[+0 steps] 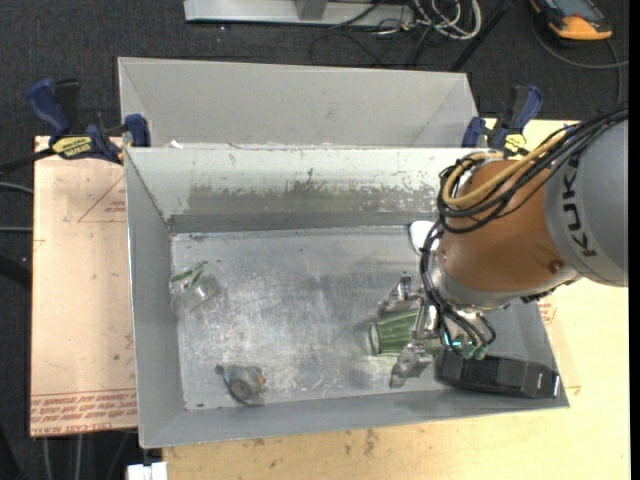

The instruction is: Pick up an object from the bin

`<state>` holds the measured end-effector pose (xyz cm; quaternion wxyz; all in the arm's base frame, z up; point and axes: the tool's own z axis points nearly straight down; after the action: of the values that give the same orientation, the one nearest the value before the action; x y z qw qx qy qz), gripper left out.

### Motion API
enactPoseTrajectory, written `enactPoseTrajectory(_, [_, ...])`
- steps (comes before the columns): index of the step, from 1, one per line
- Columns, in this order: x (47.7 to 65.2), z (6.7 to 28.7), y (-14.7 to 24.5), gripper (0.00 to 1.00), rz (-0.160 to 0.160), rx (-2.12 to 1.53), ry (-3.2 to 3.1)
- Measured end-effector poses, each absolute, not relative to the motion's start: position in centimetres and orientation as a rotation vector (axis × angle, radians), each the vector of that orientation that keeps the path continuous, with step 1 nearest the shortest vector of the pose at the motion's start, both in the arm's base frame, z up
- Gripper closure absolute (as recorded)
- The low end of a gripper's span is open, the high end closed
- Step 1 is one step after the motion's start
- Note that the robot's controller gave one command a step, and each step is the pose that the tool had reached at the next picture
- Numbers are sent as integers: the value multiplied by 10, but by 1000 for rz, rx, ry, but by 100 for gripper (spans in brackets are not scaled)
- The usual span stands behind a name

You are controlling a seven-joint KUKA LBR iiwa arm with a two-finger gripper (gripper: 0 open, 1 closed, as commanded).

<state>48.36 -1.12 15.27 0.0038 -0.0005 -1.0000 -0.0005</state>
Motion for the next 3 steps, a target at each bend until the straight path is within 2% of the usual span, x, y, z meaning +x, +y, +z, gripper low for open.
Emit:
enactPoseTrajectory(1, [486,156,-11,0,-1,-1,-3141])
enactPoseTrajectory(2, [524,82,-28,100,-9,-276,-3120])
enactPoseTrajectory(3, [524,82,-28,100,-8,-276,-3121])
